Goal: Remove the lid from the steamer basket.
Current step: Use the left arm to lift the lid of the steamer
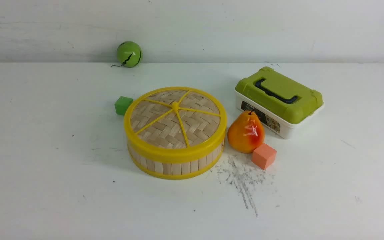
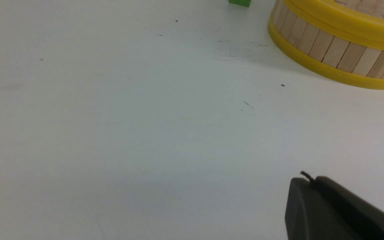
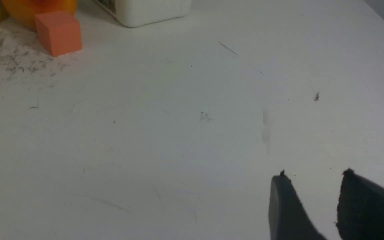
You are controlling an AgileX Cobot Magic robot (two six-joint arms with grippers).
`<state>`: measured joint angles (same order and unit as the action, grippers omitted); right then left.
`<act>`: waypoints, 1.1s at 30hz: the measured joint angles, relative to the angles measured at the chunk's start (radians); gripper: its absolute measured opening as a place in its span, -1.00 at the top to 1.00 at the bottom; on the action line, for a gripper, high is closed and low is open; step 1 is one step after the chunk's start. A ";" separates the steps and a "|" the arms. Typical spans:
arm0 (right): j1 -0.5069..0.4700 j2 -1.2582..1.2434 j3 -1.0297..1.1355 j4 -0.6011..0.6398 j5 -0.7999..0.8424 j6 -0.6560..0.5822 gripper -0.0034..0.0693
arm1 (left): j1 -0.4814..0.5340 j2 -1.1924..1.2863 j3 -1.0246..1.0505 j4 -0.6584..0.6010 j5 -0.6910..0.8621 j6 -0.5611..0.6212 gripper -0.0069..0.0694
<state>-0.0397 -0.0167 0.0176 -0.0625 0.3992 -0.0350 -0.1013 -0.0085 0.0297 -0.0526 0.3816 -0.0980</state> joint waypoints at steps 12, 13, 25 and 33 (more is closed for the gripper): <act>0.000 0.000 0.000 0.000 0.000 0.000 0.25 | 0.000 0.000 0.000 0.000 0.000 0.000 0.77; 0.000 0.000 0.000 0.000 0.000 0.000 0.25 | 0.000 0.000 0.000 0.000 0.000 0.000 0.77; 0.000 0.000 0.000 0.000 0.000 0.000 0.25 | 0.000 0.000 0.000 0.003 0.000 0.001 0.75; 0.000 0.000 0.000 0.000 0.000 0.000 0.25 | 0.000 0.000 0.000 0.003 -0.001 0.004 0.72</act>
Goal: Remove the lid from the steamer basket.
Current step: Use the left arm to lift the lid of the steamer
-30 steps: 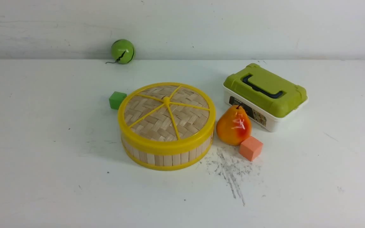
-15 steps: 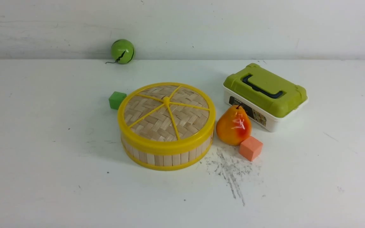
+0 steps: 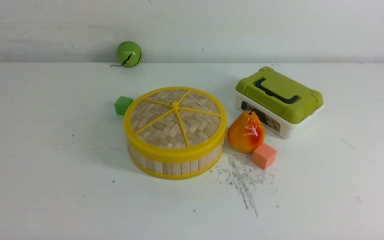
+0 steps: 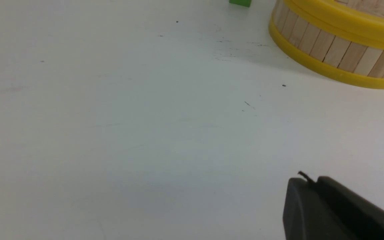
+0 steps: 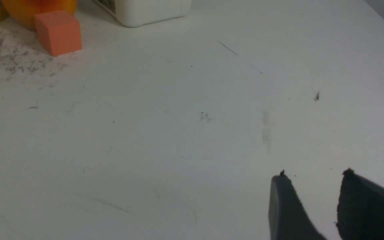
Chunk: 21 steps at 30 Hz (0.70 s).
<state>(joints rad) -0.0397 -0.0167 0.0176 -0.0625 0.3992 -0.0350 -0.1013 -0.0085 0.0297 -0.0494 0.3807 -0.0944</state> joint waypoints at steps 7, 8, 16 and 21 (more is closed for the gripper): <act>0.000 0.000 0.000 0.000 0.000 0.000 0.25 | 0.000 0.000 0.000 0.000 -0.085 0.000 0.72; 0.000 0.000 0.000 0.000 0.000 0.000 0.25 | 0.000 0.000 0.000 0.000 -0.127 0.000 0.72; 0.000 0.000 0.000 0.000 0.000 0.000 0.25 | 0.000 0.000 0.000 0.000 -0.570 0.000 0.69; 0.000 0.000 0.000 0.000 0.000 0.000 0.25 | 0.000 0.000 0.000 0.000 -0.771 -0.015 0.68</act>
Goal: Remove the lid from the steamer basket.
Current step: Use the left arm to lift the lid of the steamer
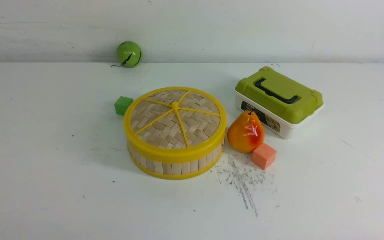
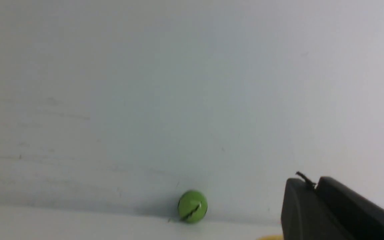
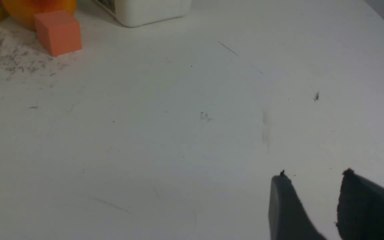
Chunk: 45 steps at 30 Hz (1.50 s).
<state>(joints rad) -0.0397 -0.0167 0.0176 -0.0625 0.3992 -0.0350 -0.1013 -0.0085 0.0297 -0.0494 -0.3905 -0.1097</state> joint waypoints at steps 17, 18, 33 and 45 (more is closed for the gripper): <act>0.000 0.000 0.000 0.000 0.000 0.000 0.25 | -0.001 0.292 -0.558 -0.022 0.497 -0.268 0.85; 0.000 0.000 0.000 0.000 0.000 0.000 0.25 | -0.001 0.338 -0.610 -0.022 0.561 -0.270 0.85; 0.000 0.000 0.000 0.000 0.000 0.000 0.25 | -0.083 1.027 -1.072 -0.373 0.988 0.121 0.85; 0.000 0.000 0.000 0.000 0.000 0.000 0.25 | -0.297 1.577 -1.600 -0.409 1.318 0.244 0.85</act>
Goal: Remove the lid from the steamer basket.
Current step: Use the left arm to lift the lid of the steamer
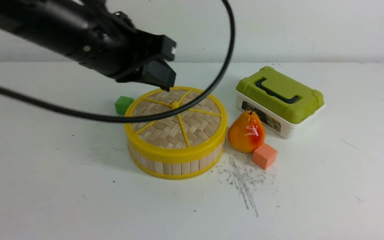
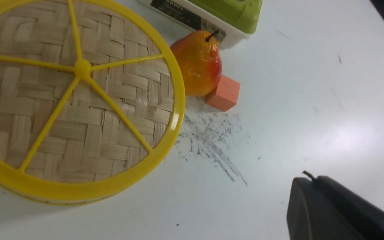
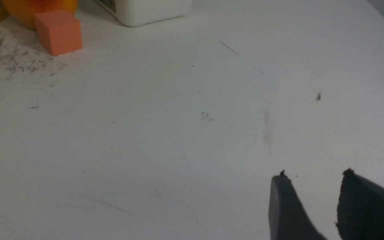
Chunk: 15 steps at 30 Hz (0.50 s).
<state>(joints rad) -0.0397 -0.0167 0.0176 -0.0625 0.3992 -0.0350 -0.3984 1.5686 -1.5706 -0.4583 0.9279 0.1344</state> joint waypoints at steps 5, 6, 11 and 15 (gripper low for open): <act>0.000 0.000 0.000 0.000 0.000 0.000 0.25 | -0.043 0.168 -0.228 0.218 0.099 -0.134 0.85; 0.000 0.000 0.000 0.000 0.000 0.000 0.25 | -0.047 0.209 -0.280 0.258 0.125 -0.153 0.85; 0.000 0.000 0.000 0.000 0.000 0.000 0.25 | -0.048 0.356 -0.448 0.357 0.212 -0.235 0.85; 0.000 0.000 0.000 0.000 0.000 0.000 0.25 | -0.048 0.446 -0.527 0.416 0.226 -0.285 0.77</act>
<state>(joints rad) -0.0397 -0.0167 0.0176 -0.0625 0.3992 -0.0350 -0.4462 2.0147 -2.0973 -0.0425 1.1537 -0.1505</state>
